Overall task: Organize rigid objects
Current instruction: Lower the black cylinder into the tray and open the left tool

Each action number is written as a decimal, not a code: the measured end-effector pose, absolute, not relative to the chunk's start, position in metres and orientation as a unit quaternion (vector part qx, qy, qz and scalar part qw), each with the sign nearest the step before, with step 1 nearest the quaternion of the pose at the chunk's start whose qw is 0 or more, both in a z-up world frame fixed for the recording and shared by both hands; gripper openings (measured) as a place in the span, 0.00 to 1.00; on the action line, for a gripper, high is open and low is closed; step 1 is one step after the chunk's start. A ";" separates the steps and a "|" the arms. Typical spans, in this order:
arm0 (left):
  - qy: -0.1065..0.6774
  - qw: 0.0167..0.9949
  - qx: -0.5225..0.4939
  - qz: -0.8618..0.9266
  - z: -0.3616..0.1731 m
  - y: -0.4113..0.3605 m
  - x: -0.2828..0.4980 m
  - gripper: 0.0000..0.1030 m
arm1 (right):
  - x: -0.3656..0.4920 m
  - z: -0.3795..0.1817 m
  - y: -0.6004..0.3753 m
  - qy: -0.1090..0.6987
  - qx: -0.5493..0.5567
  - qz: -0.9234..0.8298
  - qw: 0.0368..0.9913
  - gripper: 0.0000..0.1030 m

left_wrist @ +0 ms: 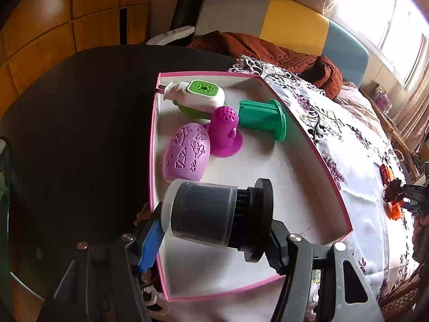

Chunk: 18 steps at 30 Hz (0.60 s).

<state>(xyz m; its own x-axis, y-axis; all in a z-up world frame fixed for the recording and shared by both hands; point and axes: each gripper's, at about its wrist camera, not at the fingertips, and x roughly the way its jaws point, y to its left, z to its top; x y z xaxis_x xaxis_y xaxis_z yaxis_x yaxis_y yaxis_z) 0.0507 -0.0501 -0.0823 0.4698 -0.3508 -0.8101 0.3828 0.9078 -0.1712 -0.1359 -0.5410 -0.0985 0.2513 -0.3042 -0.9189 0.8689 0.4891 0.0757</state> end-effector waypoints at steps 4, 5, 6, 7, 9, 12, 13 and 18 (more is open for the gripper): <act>0.463 0.857 0.024 -0.223 -0.080 -0.053 0.049 0.72 | -0.136 -0.098 -0.541 0.462 0.304 -0.402 0.729 0.45; 0.458 0.860 0.028 -0.222 -0.078 -0.054 0.047 0.75 | -0.136 -0.098 -0.541 0.462 0.304 -0.402 0.730 0.45; 0.451 0.864 0.033 -0.220 -0.076 -0.054 0.045 0.75 | -0.136 -0.098 -0.541 0.463 0.303 -0.402 0.730 0.45; 0.447 0.867 0.037 -0.218 -0.074 -0.055 0.044 0.75 | -0.136 -0.098 -0.540 0.463 0.302 -0.402 0.730 0.45; 0.441 0.871 0.041 -0.211 -0.071 -0.054 0.043 0.75 | -0.135 -0.098 -0.540 0.464 0.300 -0.402 0.730 0.46; 0.436 0.876 0.042 -0.202 -0.065 -0.051 0.043 0.75 | -0.135 -0.098 -0.540 0.464 0.298 -0.402 0.730 0.45; 0.435 0.877 0.042 -0.199 -0.064 -0.049 0.042 0.75 | -0.135 -0.098 -0.540 0.464 0.298 -0.403 0.730 0.45; 0.427 0.884 0.036 -0.186 -0.056 -0.042 0.040 0.75 | -0.137 -0.095 -0.538 0.459 0.296 -0.406 0.733 0.40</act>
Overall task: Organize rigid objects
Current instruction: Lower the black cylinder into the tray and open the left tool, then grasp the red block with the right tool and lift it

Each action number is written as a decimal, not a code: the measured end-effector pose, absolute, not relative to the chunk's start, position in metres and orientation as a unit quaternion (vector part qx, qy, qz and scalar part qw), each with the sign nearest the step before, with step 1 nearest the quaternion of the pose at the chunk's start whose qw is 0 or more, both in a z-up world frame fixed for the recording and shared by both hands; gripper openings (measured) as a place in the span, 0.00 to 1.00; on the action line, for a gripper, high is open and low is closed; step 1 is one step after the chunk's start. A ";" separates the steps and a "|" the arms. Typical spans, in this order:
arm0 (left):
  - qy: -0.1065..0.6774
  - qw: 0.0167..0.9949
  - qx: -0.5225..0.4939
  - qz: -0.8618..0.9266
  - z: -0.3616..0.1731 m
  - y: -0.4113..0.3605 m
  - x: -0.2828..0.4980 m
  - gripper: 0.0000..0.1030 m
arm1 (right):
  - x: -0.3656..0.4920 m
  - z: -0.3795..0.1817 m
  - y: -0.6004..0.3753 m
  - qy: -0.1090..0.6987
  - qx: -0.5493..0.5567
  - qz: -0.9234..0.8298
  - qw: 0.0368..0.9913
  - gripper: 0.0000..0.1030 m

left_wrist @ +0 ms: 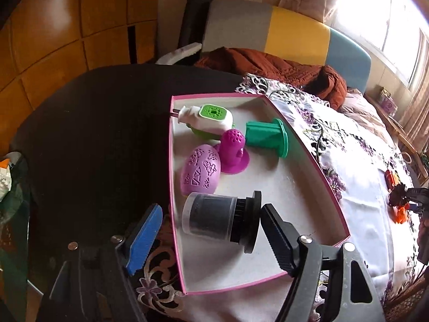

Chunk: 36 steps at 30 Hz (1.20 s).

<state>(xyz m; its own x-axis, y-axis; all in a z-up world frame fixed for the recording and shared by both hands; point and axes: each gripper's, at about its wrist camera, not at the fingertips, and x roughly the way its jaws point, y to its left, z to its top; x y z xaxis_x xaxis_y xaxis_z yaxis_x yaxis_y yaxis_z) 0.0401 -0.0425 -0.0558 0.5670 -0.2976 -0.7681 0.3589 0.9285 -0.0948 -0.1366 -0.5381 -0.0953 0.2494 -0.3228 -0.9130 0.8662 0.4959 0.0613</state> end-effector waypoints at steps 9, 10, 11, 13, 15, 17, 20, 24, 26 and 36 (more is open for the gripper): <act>0.412 0.894 0.027 -0.174 -0.044 -0.034 0.034 0.75 | -0.137 -0.095 -0.538 0.459 0.293 -0.407 0.733 0.40; 0.411 0.895 0.027 -0.173 -0.043 -0.033 0.034 0.75 | -0.137 -0.095 -0.538 0.458 0.294 -0.407 0.734 0.40; 0.410 0.895 0.026 -0.173 -0.043 -0.033 0.034 0.75 | -0.138 -0.095 -0.538 0.456 0.294 -0.407 0.735 0.40; 0.409 0.896 0.026 -0.172 -0.041 -0.032 0.033 0.75 | -0.139 -0.092 -0.538 0.451 0.294 -0.410 0.737 0.40; 0.409 0.896 0.026 -0.171 -0.041 -0.033 0.033 0.75 | -0.140 -0.091 -0.539 0.446 0.296 -0.411 0.738 0.40; 0.410 0.896 0.026 -0.170 -0.041 -0.032 0.033 0.75 | -0.141 -0.091 -0.540 0.444 0.297 -0.412 0.738 0.40; 0.411 0.896 0.026 -0.169 -0.041 -0.033 0.032 0.75 | -0.142 -0.089 -0.540 0.438 0.300 -0.415 0.739 0.40; 0.409 0.897 0.028 -0.166 -0.040 -0.032 0.031 0.75 | -0.147 -0.082 -0.542 0.417 0.306 -0.423 0.744 0.40; 0.408 0.898 0.027 -0.165 -0.039 -0.032 0.030 0.75 | -0.151 -0.077 -0.543 0.400 0.312 -0.426 0.749 0.40; 0.406 0.900 0.022 -0.155 -0.037 -0.028 0.031 0.75 | -0.151 -0.059 -0.537 0.359 0.308 -0.416 0.777 0.40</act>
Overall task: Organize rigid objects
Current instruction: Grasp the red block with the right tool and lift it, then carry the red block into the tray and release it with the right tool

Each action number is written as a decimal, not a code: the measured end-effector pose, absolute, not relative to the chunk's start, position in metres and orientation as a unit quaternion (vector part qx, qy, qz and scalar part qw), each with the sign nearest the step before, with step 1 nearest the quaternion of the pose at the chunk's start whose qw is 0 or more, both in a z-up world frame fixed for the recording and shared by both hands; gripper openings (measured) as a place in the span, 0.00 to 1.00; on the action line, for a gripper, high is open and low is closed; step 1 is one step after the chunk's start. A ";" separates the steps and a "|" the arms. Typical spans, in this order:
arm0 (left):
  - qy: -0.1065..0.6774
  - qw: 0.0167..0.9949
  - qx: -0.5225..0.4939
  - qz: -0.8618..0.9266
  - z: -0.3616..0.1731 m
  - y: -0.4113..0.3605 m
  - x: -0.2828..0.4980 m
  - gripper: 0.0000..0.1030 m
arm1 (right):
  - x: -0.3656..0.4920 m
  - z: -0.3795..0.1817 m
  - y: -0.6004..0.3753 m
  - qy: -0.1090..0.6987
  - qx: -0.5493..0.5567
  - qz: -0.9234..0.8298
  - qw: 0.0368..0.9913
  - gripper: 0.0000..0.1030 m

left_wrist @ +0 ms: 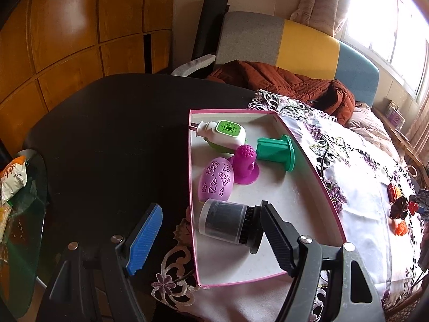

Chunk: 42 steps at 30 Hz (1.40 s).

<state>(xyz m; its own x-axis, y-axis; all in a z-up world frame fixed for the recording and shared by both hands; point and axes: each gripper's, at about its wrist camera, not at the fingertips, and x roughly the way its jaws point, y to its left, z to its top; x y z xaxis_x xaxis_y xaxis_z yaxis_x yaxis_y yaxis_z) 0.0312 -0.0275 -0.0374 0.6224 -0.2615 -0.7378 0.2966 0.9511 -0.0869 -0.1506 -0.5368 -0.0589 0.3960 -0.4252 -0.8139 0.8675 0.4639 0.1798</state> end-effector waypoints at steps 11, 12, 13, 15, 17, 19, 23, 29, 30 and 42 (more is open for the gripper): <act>0.411 0.901 -0.007 -0.143 -0.038 -0.010 0.040 0.74 | -0.121 -0.014 -0.481 0.317 0.260 -0.324 0.853 0.40; 0.412 0.900 -0.009 -0.142 -0.038 -0.009 0.041 0.74 | -0.114 -0.009 -0.469 0.317 0.253 -0.305 0.862 0.40; 0.412 0.900 -0.010 -0.141 -0.039 -0.008 0.041 0.74 | -0.105 -0.005 -0.457 0.317 0.247 -0.284 0.870 0.40; 0.411 0.901 -0.011 -0.140 -0.040 -0.005 0.040 0.74 | -0.085 0.003 -0.429 0.320 0.234 -0.242 0.885 0.40; 0.411 0.900 -0.011 -0.144 -0.041 -0.003 0.040 0.74 | -0.064 0.006 -0.400 0.330 0.228 -0.191 0.896 0.40; 0.411 0.900 -0.012 -0.144 -0.041 0.000 0.040 0.74 | -0.042 0.006 -0.367 0.345 0.217 -0.142 0.902 0.40; 0.411 0.900 -0.018 -0.143 -0.042 0.005 0.041 0.74 | 0.002 -0.002 -0.300 0.378 0.202 -0.049 0.902 0.40; 0.415 0.899 -0.026 -0.138 -0.044 0.015 0.042 0.74 | 0.061 -0.029 -0.218 0.430 0.179 0.040 0.884 0.40; 0.416 0.898 -0.027 -0.138 -0.045 0.016 0.042 0.74 | 0.070 -0.036 -0.209 0.441 0.178 0.049 0.878 0.40; 0.427 0.895 -0.031 -0.129 -0.053 0.022 0.043 0.74 | 0.092 -0.083 -0.162 0.500 0.129 0.067 0.854 0.44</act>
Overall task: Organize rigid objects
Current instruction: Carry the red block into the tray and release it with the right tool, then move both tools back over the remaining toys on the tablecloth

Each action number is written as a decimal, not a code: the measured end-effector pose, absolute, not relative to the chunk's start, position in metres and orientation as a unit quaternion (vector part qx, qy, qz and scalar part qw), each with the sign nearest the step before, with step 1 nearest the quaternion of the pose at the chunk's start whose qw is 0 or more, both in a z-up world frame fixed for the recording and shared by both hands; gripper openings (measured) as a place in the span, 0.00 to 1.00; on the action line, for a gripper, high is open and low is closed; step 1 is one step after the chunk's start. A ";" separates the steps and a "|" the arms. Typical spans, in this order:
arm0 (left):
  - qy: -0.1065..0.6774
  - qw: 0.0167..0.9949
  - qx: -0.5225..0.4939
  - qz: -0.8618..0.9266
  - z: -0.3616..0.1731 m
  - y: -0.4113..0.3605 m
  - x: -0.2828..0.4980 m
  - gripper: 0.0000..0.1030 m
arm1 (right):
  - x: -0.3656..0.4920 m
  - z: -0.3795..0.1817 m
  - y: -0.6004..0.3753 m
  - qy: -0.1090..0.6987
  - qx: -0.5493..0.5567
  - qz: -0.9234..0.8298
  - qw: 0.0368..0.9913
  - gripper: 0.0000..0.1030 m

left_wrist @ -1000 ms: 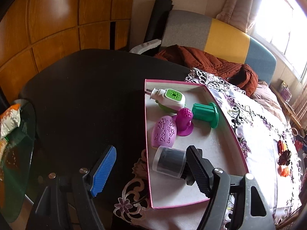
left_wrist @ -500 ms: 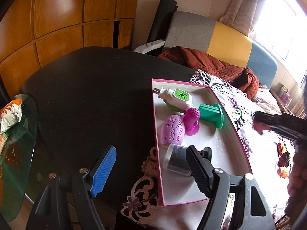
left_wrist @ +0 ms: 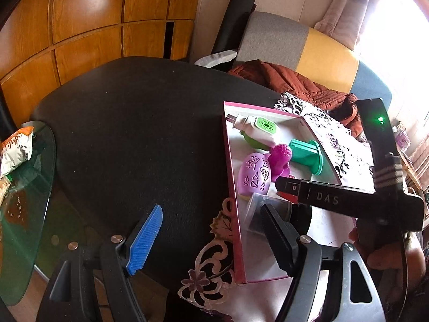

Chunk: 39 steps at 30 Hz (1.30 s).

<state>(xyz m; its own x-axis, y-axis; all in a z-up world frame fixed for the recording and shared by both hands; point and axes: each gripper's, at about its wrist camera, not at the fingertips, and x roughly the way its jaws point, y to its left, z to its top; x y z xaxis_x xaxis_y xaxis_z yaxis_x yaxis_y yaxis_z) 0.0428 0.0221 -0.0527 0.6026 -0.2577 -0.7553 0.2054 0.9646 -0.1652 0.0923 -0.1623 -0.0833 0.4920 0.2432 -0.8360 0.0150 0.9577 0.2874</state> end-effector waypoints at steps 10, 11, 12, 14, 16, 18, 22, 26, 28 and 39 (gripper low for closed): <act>0.417 0.900 -0.022 -0.126 -0.047 0.020 0.039 0.74 | 0.067 -0.064 -0.173 0.461 0.125 0.061 0.877 0.70; 0.416 0.901 -0.021 -0.125 -0.046 0.019 0.039 0.74 | 0.067 -0.061 -0.174 0.457 0.123 0.059 0.879 0.71; 0.414 0.901 -0.022 -0.125 -0.045 0.019 0.038 0.74 | 0.066 -0.058 -0.175 0.452 0.121 0.056 0.882 0.73; 0.411 0.903 -0.020 -0.125 -0.043 0.019 0.037 0.74 | 0.061 -0.051 -0.178 0.441 0.118 0.050 0.888 0.76; 0.409 0.903 -0.017 -0.127 -0.042 0.017 0.036 0.74 | 0.057 -0.044 -0.182 0.430 0.116 0.041 0.895 0.78; 0.407 0.904 -0.013 -0.130 -0.041 0.016 0.033 0.74 | 0.051 -0.039 -0.187 0.420 0.117 0.031 0.900 0.81; 0.402 0.906 -0.006 -0.136 -0.038 0.013 0.028 0.74 | 0.038 -0.029 -0.197 0.407 0.108 0.018 0.907 0.83; 0.397 0.907 0.000 -0.139 -0.035 0.011 0.025 0.74 | 0.021 -0.019 -0.211 0.393 0.088 -0.002 0.915 0.87; 0.396 0.907 0.002 -0.141 -0.033 0.009 0.023 0.74 | 0.013 -0.015 -0.221 0.387 0.080 -0.014 0.918 0.88; 0.389 0.907 0.026 -0.156 -0.027 -0.010 0.017 0.74 | -0.037 0.006 -0.316 0.360 0.095 -0.121 0.920 0.90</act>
<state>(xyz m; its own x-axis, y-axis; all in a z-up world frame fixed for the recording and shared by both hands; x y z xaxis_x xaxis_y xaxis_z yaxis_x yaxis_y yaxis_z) 0.0165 -0.0099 -0.0275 0.6483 -0.2628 -0.7146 0.3040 0.9498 -0.0735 -0.0374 -0.3162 0.0055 0.7122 -0.1538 -0.6850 0.2904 0.9529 0.0879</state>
